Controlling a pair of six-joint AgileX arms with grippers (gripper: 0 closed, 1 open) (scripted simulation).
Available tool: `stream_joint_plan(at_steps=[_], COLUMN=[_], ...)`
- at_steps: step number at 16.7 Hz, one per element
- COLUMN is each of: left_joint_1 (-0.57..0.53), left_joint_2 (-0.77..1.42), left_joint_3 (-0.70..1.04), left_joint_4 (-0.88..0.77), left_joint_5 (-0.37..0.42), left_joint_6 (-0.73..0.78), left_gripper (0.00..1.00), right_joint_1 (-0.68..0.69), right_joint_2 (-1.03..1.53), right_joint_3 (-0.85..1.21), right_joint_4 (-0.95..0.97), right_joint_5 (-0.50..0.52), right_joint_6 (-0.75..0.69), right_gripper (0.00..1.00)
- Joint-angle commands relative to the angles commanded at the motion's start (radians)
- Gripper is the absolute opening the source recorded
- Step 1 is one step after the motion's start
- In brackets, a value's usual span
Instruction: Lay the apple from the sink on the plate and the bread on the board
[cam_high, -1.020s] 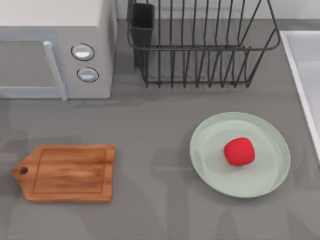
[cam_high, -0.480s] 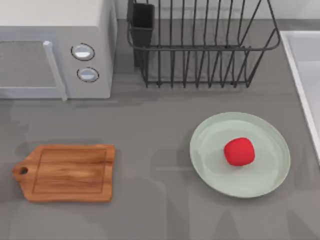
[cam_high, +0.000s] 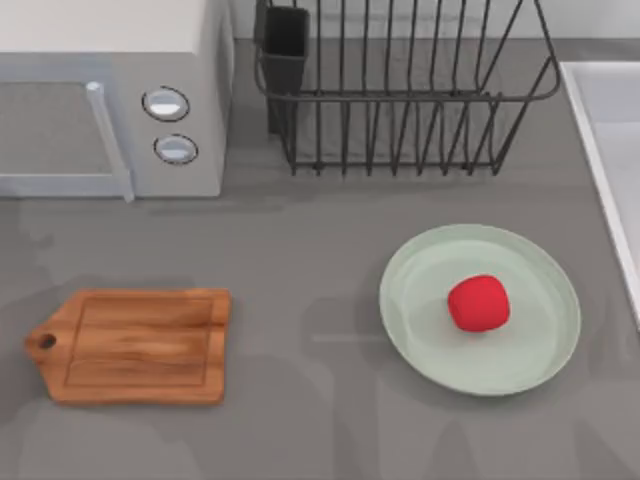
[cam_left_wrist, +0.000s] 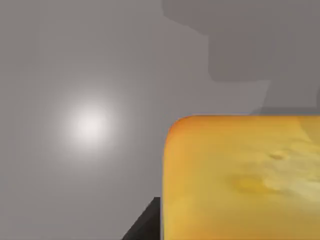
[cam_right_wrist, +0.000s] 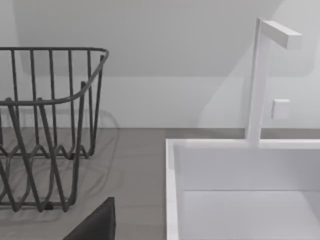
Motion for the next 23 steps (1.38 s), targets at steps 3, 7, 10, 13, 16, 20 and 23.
stream_joint_plan(at_steps=[3,7,10,13,16,20,23], left_joint_1=[-0.014,-0.048,-0.087,-0.136,-0.197,-0.292,-0.368], left_joint_2=[0.009,0.027,0.044,0.060,0.070,0.068,0.056], left_joint_3=[-0.026,-0.068,-0.101,-0.132,-0.154,-0.164,-0.154], left_joint_4=[0.026,0.052,0.061,0.061,0.058,0.055,0.057], left_joint_5=[-0.007,-0.015,-0.019,-0.019,-0.014,-0.005,0.002], left_joint_6=[-0.303,-0.810,-1.221,-1.614,-1.970,-2.396,-2.685], left_gripper=[0.00,0.00,0.00,0.00,0.00,0.00,0.00], right_joint_1=[0.000,0.000,0.000,0.000,0.000,0.000,0.000], right_joint_2=[0.000,0.000,0.000,0.000,0.000,0.000,0.000], right_joint_3=[0.000,0.000,0.000,0.000,0.000,0.000,0.000], right_joint_4=[0.000,0.000,0.000,0.000,0.000,0.000,0.000], right_joint_5=[0.000,0.000,0.000,0.000,0.000,0.000,0.000], right_joint_6=[0.000,0.000,0.000,0.000,0.000,0.000,0.000], right_gripper=[1.00,1.00,1.00,1.00,1.00,1.00,1.00])
